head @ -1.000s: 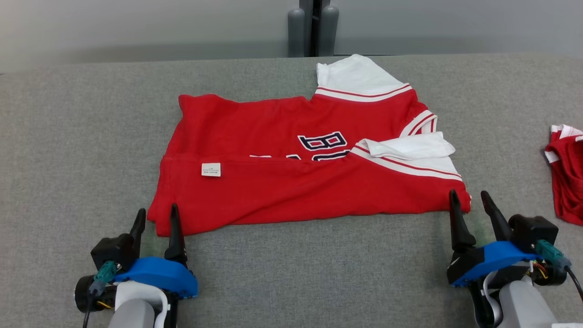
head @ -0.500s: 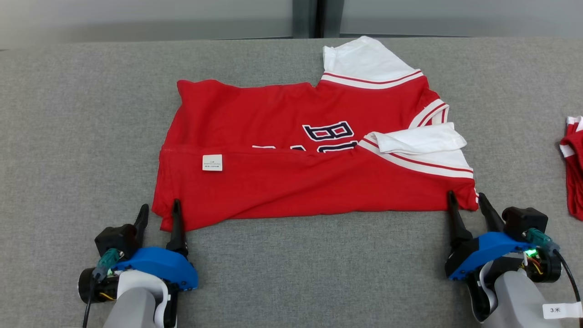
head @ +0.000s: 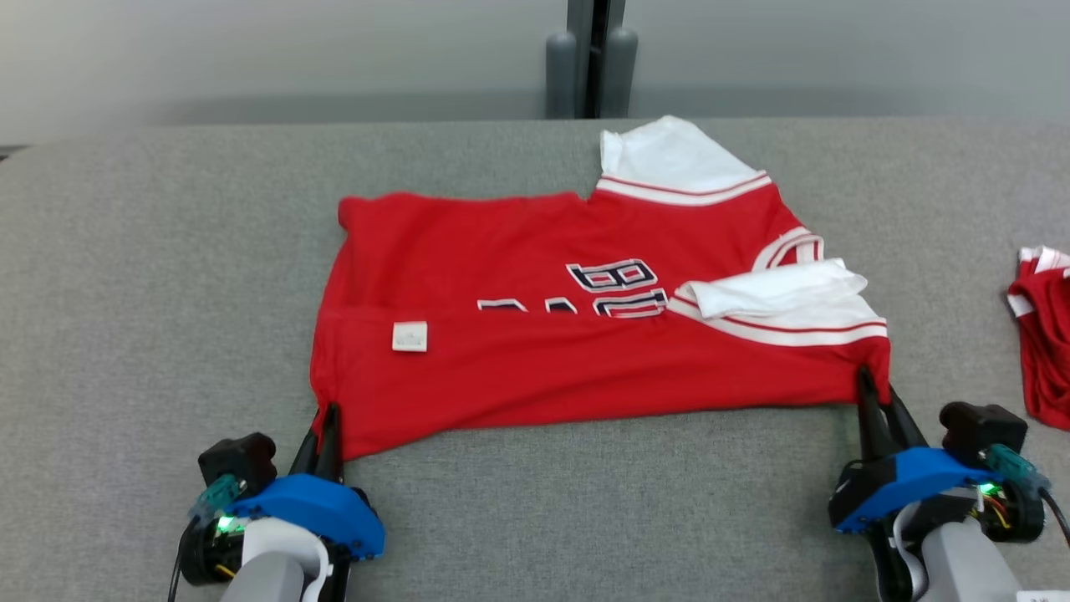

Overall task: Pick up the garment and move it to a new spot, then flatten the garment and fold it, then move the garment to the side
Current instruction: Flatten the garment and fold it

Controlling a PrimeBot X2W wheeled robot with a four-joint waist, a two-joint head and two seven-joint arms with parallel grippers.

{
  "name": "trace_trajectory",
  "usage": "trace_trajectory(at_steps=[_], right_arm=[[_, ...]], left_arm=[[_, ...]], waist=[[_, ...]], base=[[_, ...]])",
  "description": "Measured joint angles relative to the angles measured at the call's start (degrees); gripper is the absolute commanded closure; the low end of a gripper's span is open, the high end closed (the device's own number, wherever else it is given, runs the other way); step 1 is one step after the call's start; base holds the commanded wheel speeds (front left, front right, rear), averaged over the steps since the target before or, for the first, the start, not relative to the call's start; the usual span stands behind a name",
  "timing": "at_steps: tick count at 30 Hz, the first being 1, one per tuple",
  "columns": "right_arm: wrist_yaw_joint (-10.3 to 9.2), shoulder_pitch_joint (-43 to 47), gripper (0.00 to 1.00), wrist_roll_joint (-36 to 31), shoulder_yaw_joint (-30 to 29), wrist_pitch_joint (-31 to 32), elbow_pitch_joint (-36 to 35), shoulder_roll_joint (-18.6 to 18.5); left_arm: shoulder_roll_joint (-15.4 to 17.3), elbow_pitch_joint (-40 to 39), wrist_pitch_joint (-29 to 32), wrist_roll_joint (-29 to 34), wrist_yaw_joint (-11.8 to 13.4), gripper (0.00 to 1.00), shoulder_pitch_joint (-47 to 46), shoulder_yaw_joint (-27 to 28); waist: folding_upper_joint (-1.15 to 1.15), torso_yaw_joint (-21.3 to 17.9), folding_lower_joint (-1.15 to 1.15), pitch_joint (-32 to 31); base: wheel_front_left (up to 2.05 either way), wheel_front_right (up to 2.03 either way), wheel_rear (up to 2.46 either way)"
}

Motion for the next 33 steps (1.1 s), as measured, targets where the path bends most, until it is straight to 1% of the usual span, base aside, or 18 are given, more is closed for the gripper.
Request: trace_trajectory(at_steps=[2, 5, 6, 7, 10, 13, 14, 15, 16, 18, 21, 24, 26, 28, 33], right_arm=[[0.01, 2.33, 1.00, 0.05, -1.70, 0.00, -2.88, 0.00], [0.04, 5.50, 1.00, 0.37, -2.85, 0.01, -5.15, 0.04], [0.04, 5.50, 1.00, 0.37, -2.85, 0.01, -5.15, 0.04], [0.05, 8.03, 1.00, 0.98, -3.05, 0.02, -6.45, 0.05], [0.05, 12.73, 1.00, 2.16, -3.10, 0.10, -8.20, 0.09], [0.05, 17.29, 1.00, 2.85, -2.21, 0.10, -8.70, 0.08], [0.05, 18.34, 1.00, 2.85, -2.11, 0.10, -8.57, 0.08], [0.05, 19.05, 0.80, 2.85, -2.09, 0.10, -8.23, 0.07], [0.05, 19.46, 0.02, 2.86, -2.15, 0.10, -8.13, 0.08], [0.03, 19.35, 0.00, 2.74, -2.30, 0.10, -8.44, 0.04], [0.00, 17.86, 0.00, 2.11, -2.69, 0.09, -9.35, -0.01], [0.00, 14.60, 0.00, 1.52, -2.92, 0.09, -10.62, -0.01], [0.01, 12.59, 0.00, 1.04, -2.99, 0.09, -11.05, -0.02], [0.00, 10.53, 0.00, 0.58, -2.75, 0.09, -11.15, -0.03], [0.01, 5.38, 0.00, -0.63, -0.64, 0.09, -11.34, -0.01]], left_arm=[[-0.27, -3.66, 0.22, 1.24, -0.01, 1.00, 3.27, 1.69], [-0.29, -6.44, 0.24, 2.72, 0.00, 1.00, 6.42, 2.83], [-0.29, -6.44, 0.24, 2.72, 0.00, 1.00, 6.42, 2.83], [-0.40, -7.57, 0.25, 3.58, 0.07, 1.00, 8.96, 2.94], [-0.44, -8.76, 0.24, 4.50, 0.38, 1.00, 12.90, 2.42], [-0.46, -8.08, 0.25, 2.20, 1.08, 1.00, 16.70, 0.22], [-0.44, -8.02, 0.24, 1.40, 1.66, 0.93, 17.56, -0.54], [-0.46, -8.12, 0.24, 0.92, 2.23, 0.58, 17.99, -1.11], [-0.44, -8.38, 0.24, 0.24, 2.77, 0.00, 18.12, -1.66], [-0.43, -10.12, 0.25, -0.41, 4.26, 0.00, 18.14, -2.10], [-0.34, -14.41, 0.25, 0.00, 6.22, 0.00, 17.46, -0.80], [-0.35, -17.86, 0.24, 1.67, 7.04, 0.00, 15.10, 1.11], [-0.27, -18.60, 0.24, 2.81, 7.10, 0.00, 12.71, 2.07], [0.26, -17.74, 0.24, 3.94, 6.28, 0.00, 9.50, 2.52], [2.55, -9.83, 0.71, 5.65, 4.64, 0.00, -0.69, 1.52]], waist=[[0.00, 0.35, 0.00, -2.27], [0.00, 0.75, 0.00, -4.95], [0.00, 0.75, 0.00, -4.95], [0.00, 0.98, 0.00, -6.74], [0.00, 1.24, -0.01, -9.14], [0.00, 1.13, -0.02, -10.53], [0.00, 1.12, -0.02, -10.69], [0.00, 1.16, -0.02, -10.67], [0.00, 1.17, -0.03, -10.49], [0.00, 1.17, -0.02, -9.83], [0.00, 1.04, -0.02, -8.21], [0.00, 0.89, -0.01, -6.21], [0.00, 0.82, -0.01, -4.82], [0.00, 0.67, -0.01, -3.38], [0.00, -0.05, -0.01, -0.06]], base=[[0.00, 0.00, 0.00], [0.00, 0.00, 0.00], [0.00, 0.00, 0.00], [0.00, 0.00, 0.00], [0.00, 0.00, 0.00], [0.00, 0.00, 0.00], [0.00, 0.00, 0.00], [0.00, 0.00, 0.00], [0.00, 0.00, 0.00], [0.00, 0.00, 0.00], [0.00, 0.00, 0.00], [0.00, 0.00, 0.00], [0.00, 0.00, 0.00], [0.00, 0.00, 0.00], [0.00, 0.00, 0.00]])
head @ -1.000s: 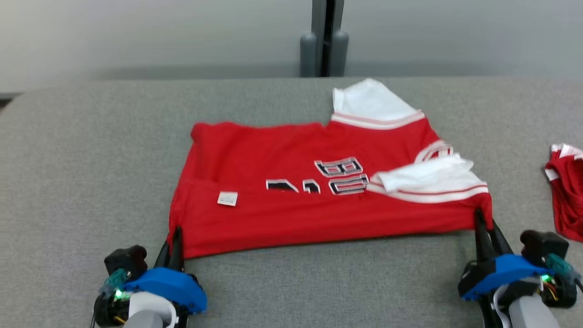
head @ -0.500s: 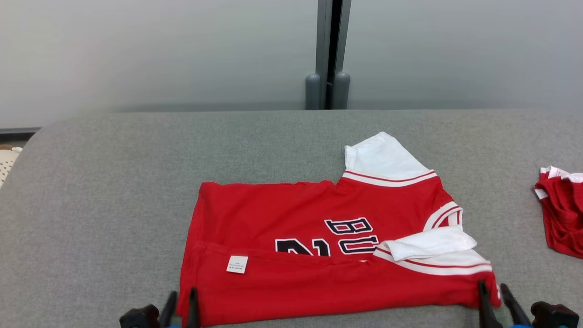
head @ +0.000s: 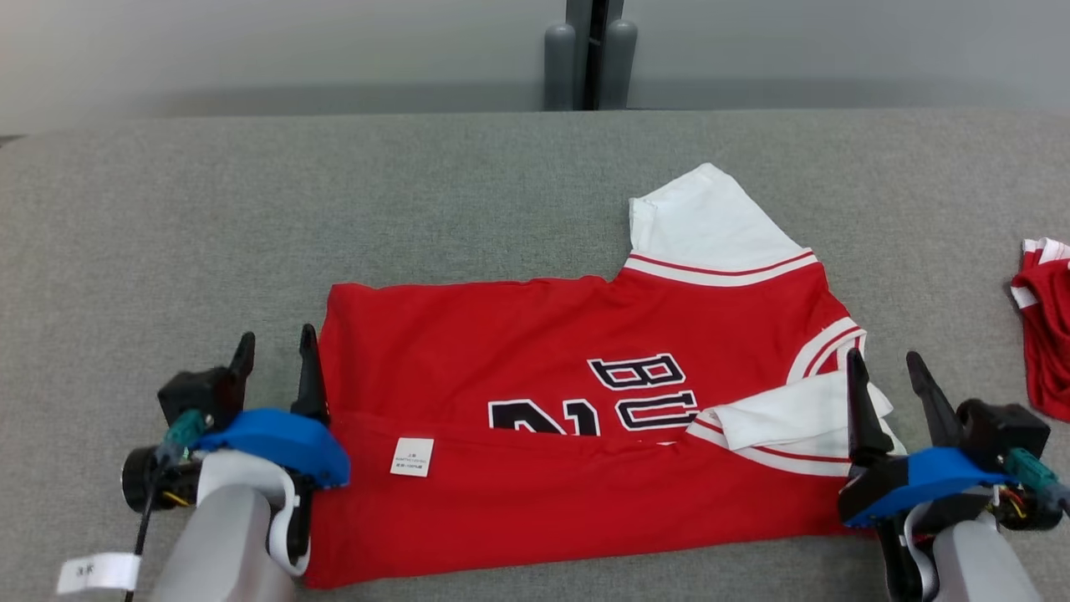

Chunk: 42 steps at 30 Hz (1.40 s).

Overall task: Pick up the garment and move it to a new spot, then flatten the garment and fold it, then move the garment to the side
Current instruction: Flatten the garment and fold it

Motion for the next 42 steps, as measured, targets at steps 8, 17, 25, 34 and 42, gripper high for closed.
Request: trace_trajectory(at_steps=[8, 17, 25, 34, 42], right_arm=[[0.00, -4.68, 0.00, -0.73, 2.03, 0.00, 0.01, -0.02], [0.00, -8.49, 0.00, -1.72, 3.21, 0.00, 0.54, -1.03], [0.00, -16.70, 0.00, -2.77, 5.97, 0.45, 6.44, -4.60], [0.00, -29.94, 0.00, -4.91, 5.88, 9.15, 17.12, -9.37], [0.00, -39.25, 0.00, -7.08, 3.78, 16.03, 26.16, -12.34]], left_arm=[[1.35, 11.56, 1.11, 0.82, -2.52, 0.00, -10.31, -2.25], [1.83, 18.67, -0.09, 1.44, -2.97, 0.00, -15.52, -3.69], [0.82, 22.18, -0.23, 1.89, -4.47, 1.00, -19.01, -6.67], [-0.96, 13.06, -0.32, 2.57, -3.74, 1.00, -18.97, -7.30], [-2.45, 5.28, -0.33, 3.49, -3.59, 1.00, -15.99, -9.37]], waist=[[0.00, -1.65, 0.00, 4.16], [0.00, -2.24, 0.00, 6.93], [0.00, -0.69, 0.00, 8.00], [0.00, 5.11, 0.00, 8.87], [0.00, 11.52, 0.00, 11.43]], base=[[0.00, 0.00, 0.00], [0.00, 0.00, 0.00], [0.00, 0.00, 0.00], [0.00, 0.00, 0.00], [0.00, 0.00, 0.00]])
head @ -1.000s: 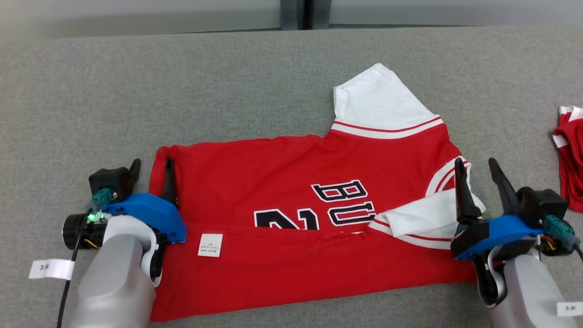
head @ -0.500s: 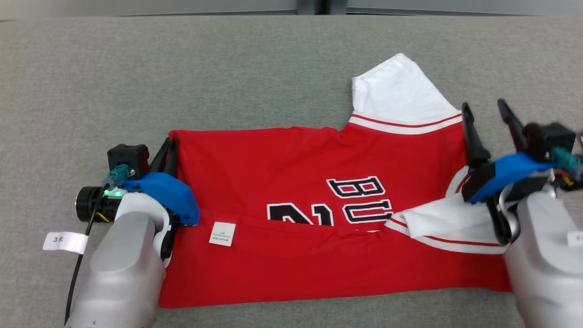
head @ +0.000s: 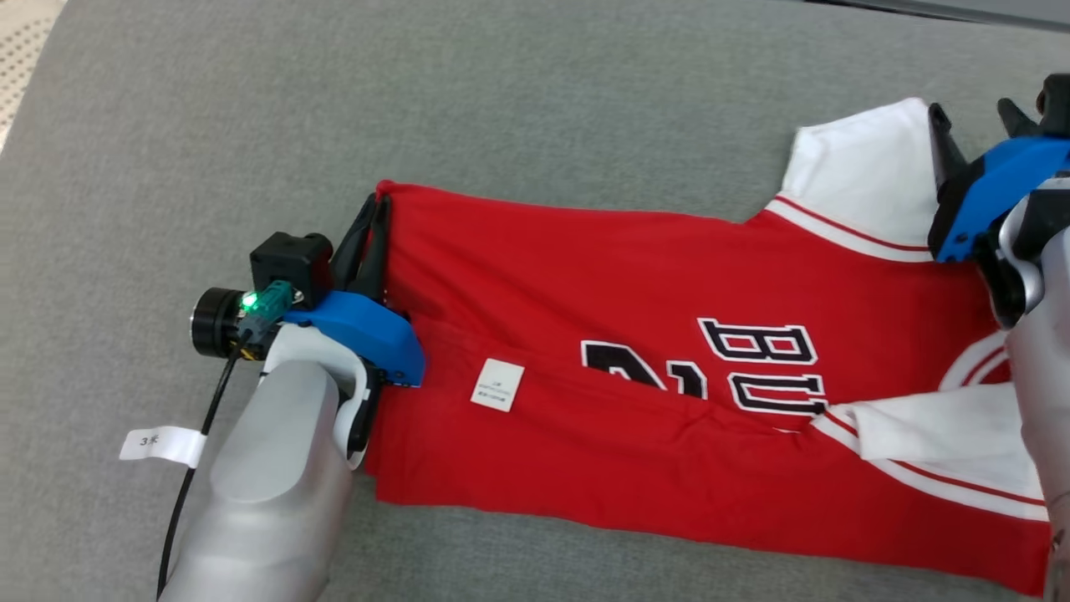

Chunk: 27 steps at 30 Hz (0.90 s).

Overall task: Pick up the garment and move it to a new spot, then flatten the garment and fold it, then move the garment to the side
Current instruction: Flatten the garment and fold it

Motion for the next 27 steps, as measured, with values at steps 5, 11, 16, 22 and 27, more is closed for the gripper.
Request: trace_trajectory(at_steps=[5, 11, 16, 22, 27], right_arm=[[0.00, -3.32, 0.00, -1.99, -2.50, 2.46, 4.54, -0.48], [0.00, -5.40, 1.00, -3.27, -5.28, -0.25, 6.58, 0.74], [0.00, -6.30, 1.00, -5.44, -7.51, -13.17, 3.38, 1.05], [0.00, -5.28, 1.00, -5.32, -9.40, -15.94, -5.72, 4.22], [0.00, 3.19, 1.00, -0.15, -7.43, -15.97, -14.91, 6.32]], left_arm=[[-0.32, -1.18, 0.00, -0.59, -0.37, 1.00, -0.03, -1.59], [-0.43, -2.03, 0.00, -2.18, -0.37, 1.00, -0.05, -2.40], [-0.47, -4.71, 0.00, -2.42, 0.43, 1.00, -0.16, -1.35], [-0.44, -8.51, 0.00, -1.18, 1.09, 1.00, 0.68, 1.66], [-0.41, -9.12, 0.00, 0.05, 1.05, 1.00, 3.67, 3.48]], waist=[[0.00, 2.80, 0.00, 2.38], [0.00, 3.79, 0.00, 3.92], [0.00, 2.68, 0.00, 3.61], [0.00, 0.79, 0.00, 1.87], [0.00, -0.92, 0.00, -0.74]], base=[[0.00, 0.00, 0.00], [0.00, 0.00, 0.00], [0.00, 0.00, 0.00], [0.00, 0.00, 0.00], [0.00, 0.00, 0.00]])
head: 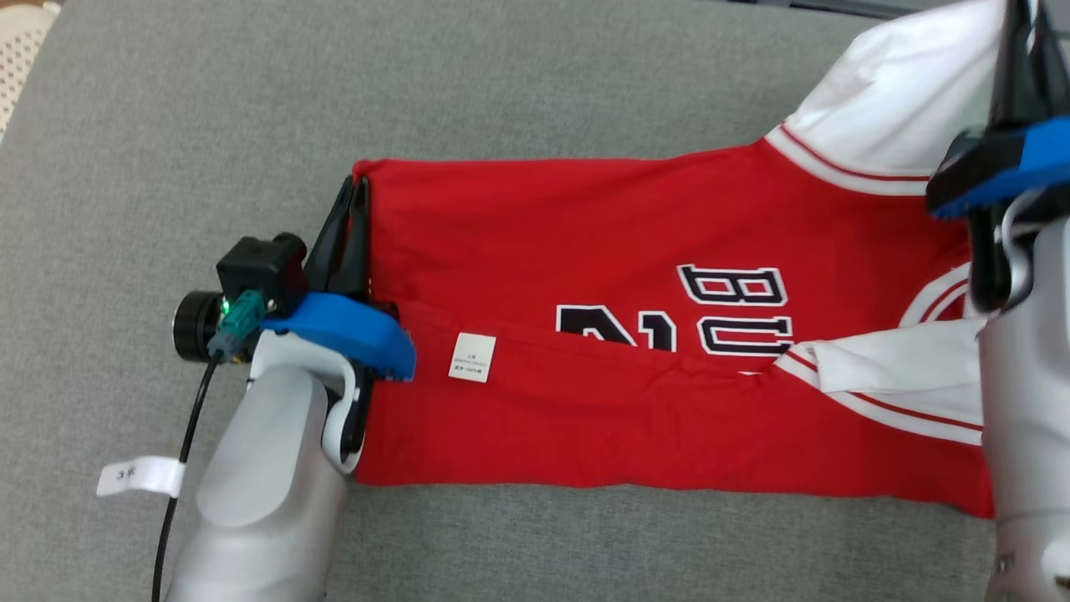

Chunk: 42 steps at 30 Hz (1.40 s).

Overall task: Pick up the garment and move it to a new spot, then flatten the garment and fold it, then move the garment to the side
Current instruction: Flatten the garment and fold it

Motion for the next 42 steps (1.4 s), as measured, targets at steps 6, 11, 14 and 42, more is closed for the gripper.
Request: trace_trajectory(at_steps=[6, 11, 14, 42], right_arm=[[0.00, 14.04, 1.00, 7.57, 3.59, -0.01, -8.14, 0.83], [-0.01, 26.00, 1.00, 12.54, 5.78, -0.01, -11.66, 1.48], [-0.01, 29.97, 1.00, 13.69, 5.95, -0.01, -11.90, 1.79], [-0.01, 44.81, 0.00, 7.39, 5.69, -0.01, -7.89, 5.39]], left_arm=[[0.05, -1.34, 0.00, 1.24, -0.04, 1.00, 6.55, 3.18], [0.04, -2.52, 0.00, 1.97, -0.34, 1.00, 14.02, 4.50], [-0.02, -2.40, 0.00, 1.97, -0.47, 1.00, 16.67, 4.81], [-0.01, -11.22, -0.01, 1.76, 6.34, 0.00, 35.29, 1.56]], waist=[[0.00, -2.20, -0.01, -4.50], [0.00, -4.31, -0.02, -8.33], [0.00, -5.00, -0.02, -9.77], [0.00, -6.34, -0.01, -19.93]], base=[[0.00, 0.00, 0.00], [0.00, 0.00, 0.00], [0.00, 0.00, 0.00], [0.00, 0.00, 0.00]])
